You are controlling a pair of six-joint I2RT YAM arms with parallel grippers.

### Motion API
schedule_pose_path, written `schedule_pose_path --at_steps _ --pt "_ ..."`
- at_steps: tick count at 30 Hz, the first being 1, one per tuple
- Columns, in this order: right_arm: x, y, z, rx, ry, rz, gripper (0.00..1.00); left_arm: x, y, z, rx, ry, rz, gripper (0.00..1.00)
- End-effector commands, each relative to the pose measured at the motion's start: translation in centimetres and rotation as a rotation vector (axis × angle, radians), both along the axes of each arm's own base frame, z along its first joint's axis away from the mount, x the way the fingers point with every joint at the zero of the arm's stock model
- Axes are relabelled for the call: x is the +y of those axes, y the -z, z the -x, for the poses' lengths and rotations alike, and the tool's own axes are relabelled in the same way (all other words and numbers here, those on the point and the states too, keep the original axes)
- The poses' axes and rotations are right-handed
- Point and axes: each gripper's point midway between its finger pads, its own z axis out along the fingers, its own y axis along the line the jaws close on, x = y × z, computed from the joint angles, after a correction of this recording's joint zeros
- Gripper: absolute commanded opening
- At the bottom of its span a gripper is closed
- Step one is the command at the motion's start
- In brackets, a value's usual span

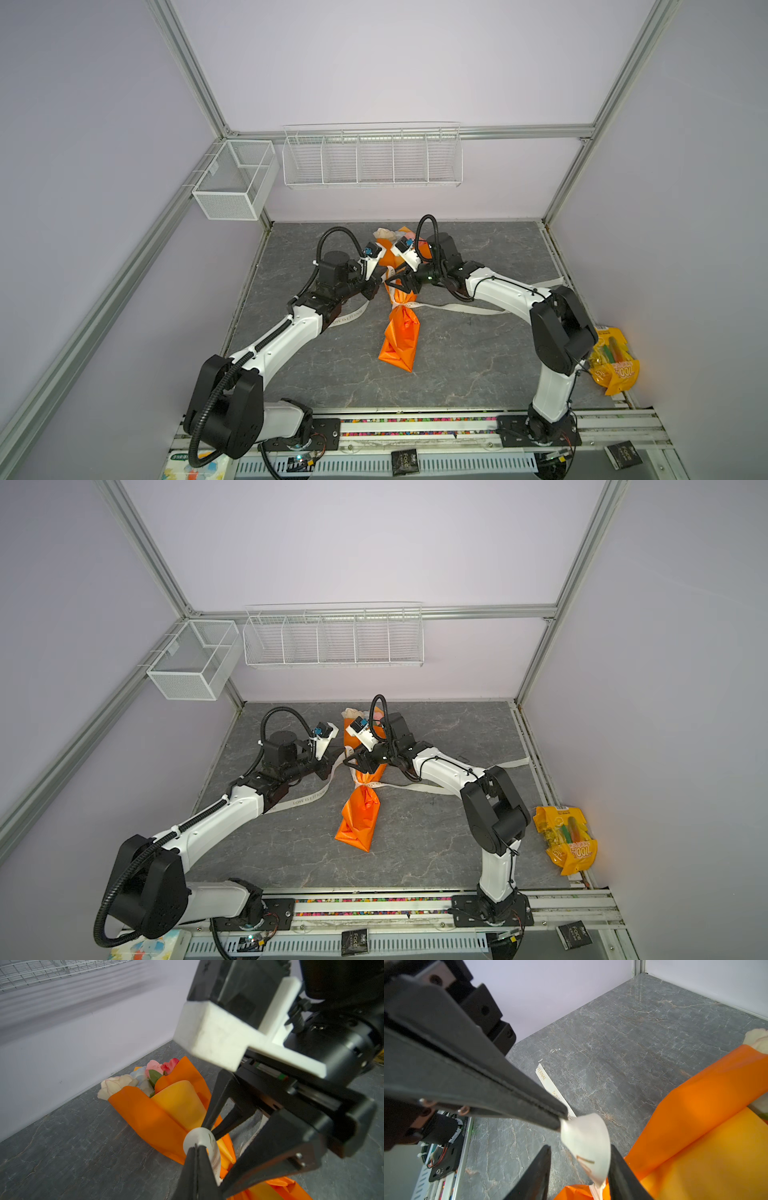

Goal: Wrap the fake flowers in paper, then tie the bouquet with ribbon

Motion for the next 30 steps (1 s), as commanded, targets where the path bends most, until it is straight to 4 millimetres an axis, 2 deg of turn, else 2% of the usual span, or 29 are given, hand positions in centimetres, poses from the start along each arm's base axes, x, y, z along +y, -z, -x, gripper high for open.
schedule_pose_path --at_steps 1,4,6,7,8,9,12,14,20,22,26,29,30 --pt "0.1 -1.3 -0.6 -0.024 -0.002 -0.034 0.33 -0.6 -0.5 0.3 -0.016 0.05 -0.016 0.0" --pt "0.0 -1.2 -0.7 -0.025 0.005 -0.032 0.17 -0.5 0.0 0.4 -0.008 0.045 -0.03 0.0" --pt "-0.1 -1.4 -0.5 -0.021 0.003 -0.036 0.11 0.0 0.3 0.2 0.0 0.015 -0.05 0.06" --pt "-0.1 -1.6 -0.4 -0.024 0.005 -0.039 0.09 0.4 0.5 0.1 0.004 -0.001 -0.064 0.17" --pt "-0.2 -1.6 -0.2 -0.024 0.006 -0.043 0.07 0.8 0.9 0.1 0.011 -0.02 -0.085 0.36" --pt "-0.3 -1.7 -0.1 -0.025 0.006 -0.047 0.07 1.3 1.3 0.2 0.015 -0.037 -0.11 0.46" --pt "-0.6 -1.7 0.4 -0.028 -0.001 -0.049 0.08 2.5 2.6 0.5 0.019 -0.083 -0.157 0.62" --pt "-0.7 -1.5 0.7 -0.03 -0.003 -0.044 0.08 2.7 3.4 1.0 0.017 -0.069 -0.176 0.68" --pt "-1.0 -1.1 0.9 -0.03 -0.005 -0.024 0.07 1.9 5.0 0.8 0.047 -0.005 -0.228 0.7" --pt "-1.0 -1.3 0.9 -0.03 -0.005 -0.024 0.08 1.4 5.6 1.0 0.082 0.04 -0.256 0.68" --pt "-1.1 -1.5 1.0 -0.033 -0.007 -0.02 0.08 0.5 6.9 1.2 0.136 0.115 -0.286 0.57" --pt "-1.2 -1.3 1.2 -0.031 -0.009 -0.013 0.08 0.2 6.7 0.3 0.139 0.099 -0.269 0.39" --pt "-1.2 -1.2 1.2 -0.028 -0.009 -0.009 0.08 0.2 6.4 0.0 0.137 0.084 -0.263 0.37"
